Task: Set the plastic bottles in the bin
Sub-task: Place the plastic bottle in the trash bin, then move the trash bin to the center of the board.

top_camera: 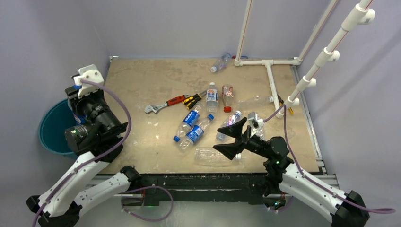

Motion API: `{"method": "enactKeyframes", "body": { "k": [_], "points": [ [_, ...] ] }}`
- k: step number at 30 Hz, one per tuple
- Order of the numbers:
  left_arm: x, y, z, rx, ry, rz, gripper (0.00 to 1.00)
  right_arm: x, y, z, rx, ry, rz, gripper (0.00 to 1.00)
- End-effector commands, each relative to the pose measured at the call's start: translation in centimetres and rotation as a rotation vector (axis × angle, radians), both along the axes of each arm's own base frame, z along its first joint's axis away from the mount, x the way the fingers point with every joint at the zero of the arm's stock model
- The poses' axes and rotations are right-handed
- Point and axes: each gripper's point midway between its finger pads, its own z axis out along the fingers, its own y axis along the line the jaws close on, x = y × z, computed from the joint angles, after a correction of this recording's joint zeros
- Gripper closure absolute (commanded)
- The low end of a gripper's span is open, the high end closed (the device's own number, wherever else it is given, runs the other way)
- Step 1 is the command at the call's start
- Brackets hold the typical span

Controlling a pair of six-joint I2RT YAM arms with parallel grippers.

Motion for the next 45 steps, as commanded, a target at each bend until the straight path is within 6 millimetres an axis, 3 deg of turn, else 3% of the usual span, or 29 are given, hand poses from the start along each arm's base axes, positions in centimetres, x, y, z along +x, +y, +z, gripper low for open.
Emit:
{"method": "enactKeyframes", "body": {
  "k": [1, 2, 3, 4, 7, 10, 14, 23, 27, 34, 41, 45],
  "points": [
    [-1.4, 1.1, -1.8, -0.087, -0.001, 0.014, 0.57, 0.2, 0.1, -0.2, 0.001, -0.012, -0.009, 0.01],
    [-1.3, 1.0, -2.0, -0.103, -0.003, 0.007, 0.34, 0.2, 0.1, -0.2, -0.001, -0.011, -0.006, 0.01],
    [-1.2, 1.0, -2.0, -0.113, 0.002, 0.004, 0.18, 0.3, 0.2, -0.2, -0.003, -0.010, -0.005, 0.01],
    [-1.2, 0.9, -1.8, -0.123, 0.002, -0.001, 0.10, 0.3, 0.2, -0.2, -0.005, -0.008, -0.003, 0.01],
    [-0.8, 0.5, -0.6, -0.140, 0.006, -0.013, 0.05, 0.3, 0.2, -0.1, -0.006, -0.010, -0.008, 0.01],
    [-0.1, -0.1, 1.0, -0.155, 0.017, -0.020, 0.02, 0.4, 0.1, 0.0, -0.006, -0.009, -0.014, 0.01],
    [1.6, -1.8, 1.2, -0.120, 0.112, -0.036, 0.01, 0.5, 0.1, 0.0, -0.009, -0.009, -0.021, 0.01],
    [5.2, -5.9, -5.5, -0.203, 0.249, -0.118, 0.01, 0.5, 0.1, -0.2, -0.017, 0.000, -0.018, 0.01],
    [5.4, -5.2, -8.0, -0.232, 0.306, -0.088, 0.01, 0.5, 0.1, -0.2, -0.015, 0.000, -0.018, 0.01],
    [1.7, -1.7, -11.3, -0.283, 0.290, -0.013, 0.03, 0.2, 0.2, -0.5, -0.006, 0.005, 0.001, 0.01],
    [1.4, -2.1, -15.3, -0.311, 0.342, -0.015, 0.14, 0.0, 0.4, -0.6, -0.004, 0.007, 0.022, 0.01],
    [1.6, -2.0, -15.9, -0.299, 0.341, -0.008, 0.17, 0.0, 0.2, -0.6, 0.000, 0.004, 0.010, 0.01]
  ]
}}
